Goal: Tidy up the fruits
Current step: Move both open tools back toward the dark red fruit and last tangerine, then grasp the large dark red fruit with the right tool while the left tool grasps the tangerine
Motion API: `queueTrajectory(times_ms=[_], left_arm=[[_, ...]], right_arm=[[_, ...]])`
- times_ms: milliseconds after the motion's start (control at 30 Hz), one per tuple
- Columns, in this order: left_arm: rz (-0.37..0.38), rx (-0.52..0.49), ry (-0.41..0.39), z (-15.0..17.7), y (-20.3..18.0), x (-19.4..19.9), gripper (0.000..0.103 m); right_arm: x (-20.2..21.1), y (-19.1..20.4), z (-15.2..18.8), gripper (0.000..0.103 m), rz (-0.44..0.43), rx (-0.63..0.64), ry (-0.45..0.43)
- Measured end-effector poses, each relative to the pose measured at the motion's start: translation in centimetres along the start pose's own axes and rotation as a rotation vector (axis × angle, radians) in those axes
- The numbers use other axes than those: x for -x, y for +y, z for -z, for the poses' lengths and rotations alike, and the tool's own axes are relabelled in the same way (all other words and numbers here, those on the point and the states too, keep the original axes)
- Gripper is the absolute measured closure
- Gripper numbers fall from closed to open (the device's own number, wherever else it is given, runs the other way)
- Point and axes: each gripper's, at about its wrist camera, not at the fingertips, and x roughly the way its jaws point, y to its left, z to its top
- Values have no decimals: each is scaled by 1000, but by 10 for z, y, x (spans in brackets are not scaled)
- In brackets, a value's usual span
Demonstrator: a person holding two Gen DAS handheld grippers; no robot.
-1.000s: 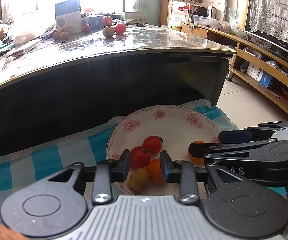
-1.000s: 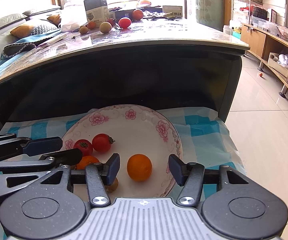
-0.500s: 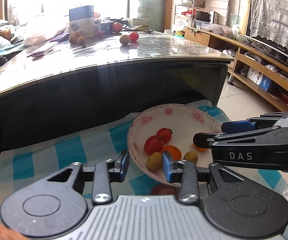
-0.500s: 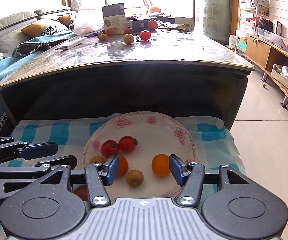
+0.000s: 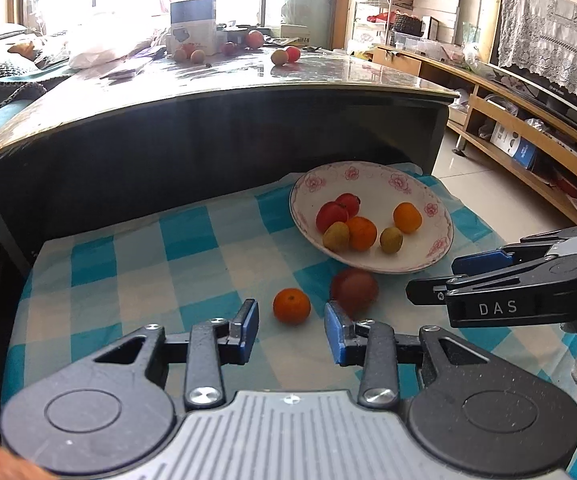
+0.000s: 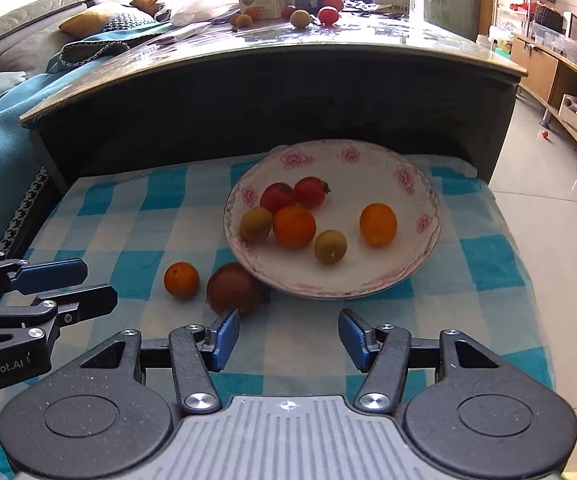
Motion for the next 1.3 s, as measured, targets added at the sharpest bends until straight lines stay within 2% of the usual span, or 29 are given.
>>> queueTrajectory(times_ms=[200, 333, 600, 700, 767, 800, 833, 1300], left_arm=[[7, 37, 49, 17, 17, -12, 57], [21, 54, 64, 21, 22, -19, 57], [39, 5, 84, 27, 17, -30, 57], [40, 8, 87, 28, 20, -33, 57], [38, 20, 87, 27, 23, -35, 57], [38, 27, 85, 26, 25, -36, 57], [40, 35, 84, 25, 26, -38, 57], [77, 21, 42, 7, 14, -71, 57]], right_arm=[[-25, 17, 1, 52, -40, -8, 20], [-37, 22, -2, 52, -27, -9, 15], [-54, 26, -8, 52, -34, -37, -1], [-56, 30, -9, 48, -29, -30, -1], [-55, 31, -8, 53, -20, -9, -2], [-54, 30, -8, 64, -17, -1, -2], [-53, 27, -9, 70, -38, -7, 2], [-26, 9, 14, 69, -59, 9, 37]])
